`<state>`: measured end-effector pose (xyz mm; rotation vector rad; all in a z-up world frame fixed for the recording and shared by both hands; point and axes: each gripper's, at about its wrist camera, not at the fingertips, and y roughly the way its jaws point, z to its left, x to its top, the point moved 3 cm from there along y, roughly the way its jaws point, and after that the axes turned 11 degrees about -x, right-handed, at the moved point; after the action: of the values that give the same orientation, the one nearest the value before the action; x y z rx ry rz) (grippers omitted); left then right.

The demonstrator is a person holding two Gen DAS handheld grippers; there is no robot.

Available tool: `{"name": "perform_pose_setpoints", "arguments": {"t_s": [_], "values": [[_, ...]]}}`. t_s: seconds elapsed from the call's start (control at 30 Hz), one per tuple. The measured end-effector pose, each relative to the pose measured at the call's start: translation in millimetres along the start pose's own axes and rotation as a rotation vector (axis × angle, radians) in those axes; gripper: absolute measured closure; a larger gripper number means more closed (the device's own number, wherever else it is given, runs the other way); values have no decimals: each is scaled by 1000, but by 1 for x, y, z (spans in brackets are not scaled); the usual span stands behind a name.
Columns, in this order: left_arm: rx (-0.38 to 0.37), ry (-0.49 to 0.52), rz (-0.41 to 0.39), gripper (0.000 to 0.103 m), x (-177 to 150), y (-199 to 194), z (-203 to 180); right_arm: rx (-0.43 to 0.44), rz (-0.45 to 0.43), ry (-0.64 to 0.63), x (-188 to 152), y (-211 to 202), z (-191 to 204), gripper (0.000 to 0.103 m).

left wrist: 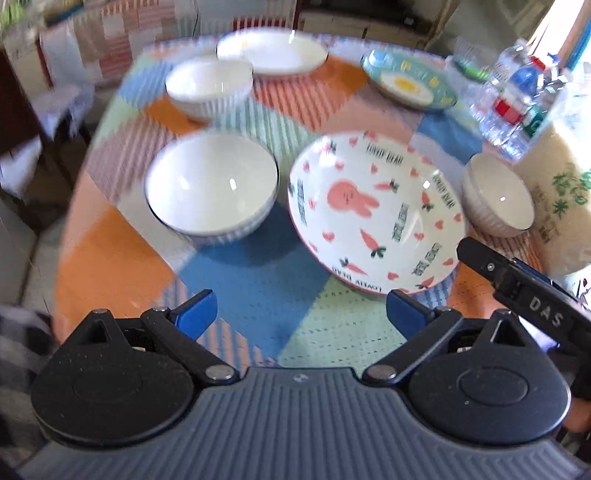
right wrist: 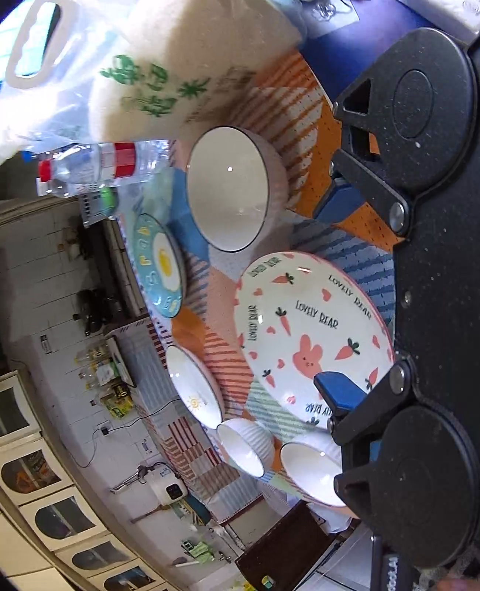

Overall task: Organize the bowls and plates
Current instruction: 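Move both grippers toward the rim of the pink bunny plate, then close the left gripper on the bunny plate rim while the right gripper grips it too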

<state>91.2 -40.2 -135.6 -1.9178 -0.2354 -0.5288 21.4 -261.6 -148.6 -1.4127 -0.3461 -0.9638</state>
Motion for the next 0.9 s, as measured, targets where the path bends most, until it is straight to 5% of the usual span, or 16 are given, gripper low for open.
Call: {"name": "perform_pose_setpoints", "arguments": {"t_s": [0.37,0.5,0.67,0.8,0.9], "values": [[-88,-30,-12,9,14,43,-4,22,28,-7,-5,41,-6,23],[-88,-11,-28,23,19,55,-4,36,33,-21,-1,54,-8,42],[-125,-4,-6,48,20,69,-3,9,50,-36,1,67,-10,83],[-121,4,23,71,18,77,3,21,56,-23,1,70,-16,86],[-131,-25,29,72,21,83,9,37,61,-25,1,74,-17,86]]}}
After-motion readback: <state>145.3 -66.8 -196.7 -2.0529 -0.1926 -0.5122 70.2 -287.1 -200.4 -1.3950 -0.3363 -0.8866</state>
